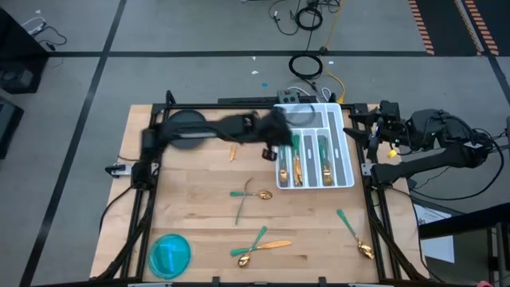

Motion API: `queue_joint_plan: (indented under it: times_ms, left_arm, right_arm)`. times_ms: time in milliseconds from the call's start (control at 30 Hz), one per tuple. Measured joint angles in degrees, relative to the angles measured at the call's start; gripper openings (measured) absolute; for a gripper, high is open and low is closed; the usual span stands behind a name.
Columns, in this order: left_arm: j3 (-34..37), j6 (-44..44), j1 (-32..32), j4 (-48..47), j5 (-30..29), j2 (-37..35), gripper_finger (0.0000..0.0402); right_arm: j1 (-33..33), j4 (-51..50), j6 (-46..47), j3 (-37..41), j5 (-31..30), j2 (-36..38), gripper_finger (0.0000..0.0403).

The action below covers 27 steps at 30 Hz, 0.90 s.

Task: Sort silverware
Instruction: Put the bottom right green spoon on the silverware tray with the other green spoon

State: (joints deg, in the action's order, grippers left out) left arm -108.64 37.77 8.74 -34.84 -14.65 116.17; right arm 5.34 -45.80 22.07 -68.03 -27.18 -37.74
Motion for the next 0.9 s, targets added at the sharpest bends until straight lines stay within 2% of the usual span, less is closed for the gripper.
queue_joint_plan:
  times_ms: [100,200,333,500,600,700,767,900]
  left_arm:
    - [0.00,-18.51,-0.17,-9.61,1.20,-8.40,0.0064]
    - [-0.20,-29.06,-2.44,-22.33,2.86,-16.80,0.0064]
    - [-0.09,-39.92,-8.29,-35.50,2.79,-25.68,0.0064]
    - [-0.09,-53.26,-17.10,-38.11,-4.75,-35.62,0.0064]
    - [-0.11,-57.84,-21.46,-37.85,-12.30,-39.37,0.0064]
    - [-0.11,-58.74,-24.51,-37.93,-17.88,-41.84,0.0064]
    - [-0.11,-58.27,-25.48,-38.21,-18.72,-42.72,0.0064]
    - [-0.11,-57.97,-25.64,-39.21,-18.89,-42.88,0.0064]
  right_arm:
    - [0.00,-0.44,-0.26,0.00,-0.52,-0.01,0.0267]
    - [-0.02,-4.33,1.11,-0.02,-0.73,-0.75,0.0267]
    - [0.02,-13.58,8.44,-0.04,8.58,-5.16,0.0267]
    - [0.75,-31.33,22.91,0.76,20.35,-14.18,0.0267]
    - [3.31,-37.73,30.24,3.08,25.20,-19.53,0.0267]
    - [7.50,-37.38,37.12,6.99,31.91,-23.39,0.0267]
    - [10.95,-34.13,41.29,9.63,35.56,-24.86,0.0267]
    - [19.27,-23.44,53.17,15.31,36.24,-25.70,0.0267]
